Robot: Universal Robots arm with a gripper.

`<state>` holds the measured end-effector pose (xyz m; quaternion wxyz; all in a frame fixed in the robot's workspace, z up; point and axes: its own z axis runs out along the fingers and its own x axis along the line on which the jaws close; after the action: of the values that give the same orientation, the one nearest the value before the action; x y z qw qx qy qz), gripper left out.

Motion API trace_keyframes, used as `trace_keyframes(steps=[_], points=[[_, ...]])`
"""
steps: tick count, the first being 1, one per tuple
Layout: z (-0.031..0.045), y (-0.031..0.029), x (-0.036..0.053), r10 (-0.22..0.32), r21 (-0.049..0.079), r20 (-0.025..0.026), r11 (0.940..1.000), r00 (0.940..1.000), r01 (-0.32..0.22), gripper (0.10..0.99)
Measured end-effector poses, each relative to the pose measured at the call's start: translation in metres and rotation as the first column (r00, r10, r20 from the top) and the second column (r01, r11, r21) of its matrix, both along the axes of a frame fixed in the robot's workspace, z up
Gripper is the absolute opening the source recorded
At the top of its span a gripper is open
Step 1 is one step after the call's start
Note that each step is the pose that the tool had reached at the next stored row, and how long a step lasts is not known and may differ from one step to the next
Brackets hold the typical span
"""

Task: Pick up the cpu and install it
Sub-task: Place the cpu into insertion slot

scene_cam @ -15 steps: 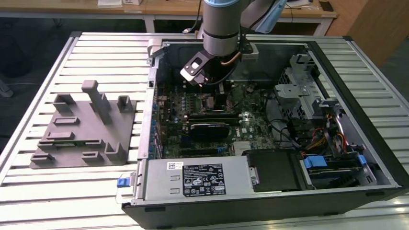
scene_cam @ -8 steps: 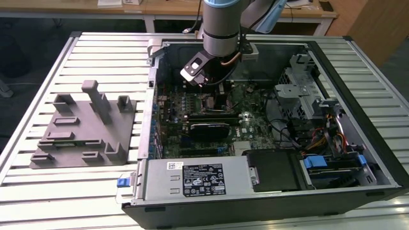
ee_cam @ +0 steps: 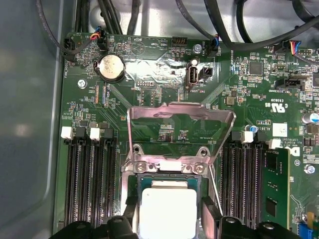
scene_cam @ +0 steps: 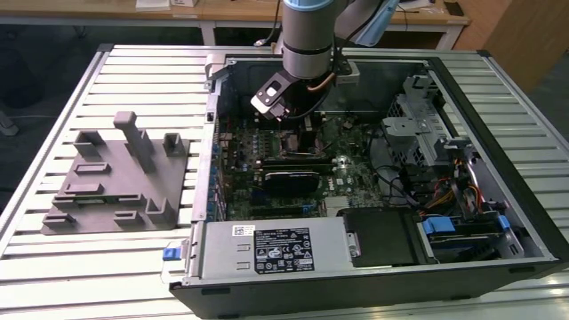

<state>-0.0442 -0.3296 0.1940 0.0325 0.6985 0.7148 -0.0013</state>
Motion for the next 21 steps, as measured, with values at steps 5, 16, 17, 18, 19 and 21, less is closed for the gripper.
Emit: trace_keyframes(steps=[5, 16, 17, 18, 19, 21], points=[[0.0004, -0.0001, 0.0, 0.0, -0.001, -0.0004, 1.0, 1.0, 0.0, 0.608], [0.0105, 0.0, 0.0, 0.0, 0.0, -0.0002, 1.0, 1.0, 0.0, 0.608], [0.0106, 0.0, 0.0, 0.0, 0.0, -0.0001, 1.0, 1.0, 0.0, 0.608], [0.0106, 0.0, 0.0, 0.0, 0.0, -0.0001, 1.0, 1.0, 0.0, 0.592], [0.0107, 0.0, 0.0, 0.0, 0.0, -0.0001, 1.0, 1.0, 0.0, 0.533], [0.0108, 0.0, 0.0, 0.0, 0.0, -0.0002, 1.0, 1.0, 0.0, 0.471]])
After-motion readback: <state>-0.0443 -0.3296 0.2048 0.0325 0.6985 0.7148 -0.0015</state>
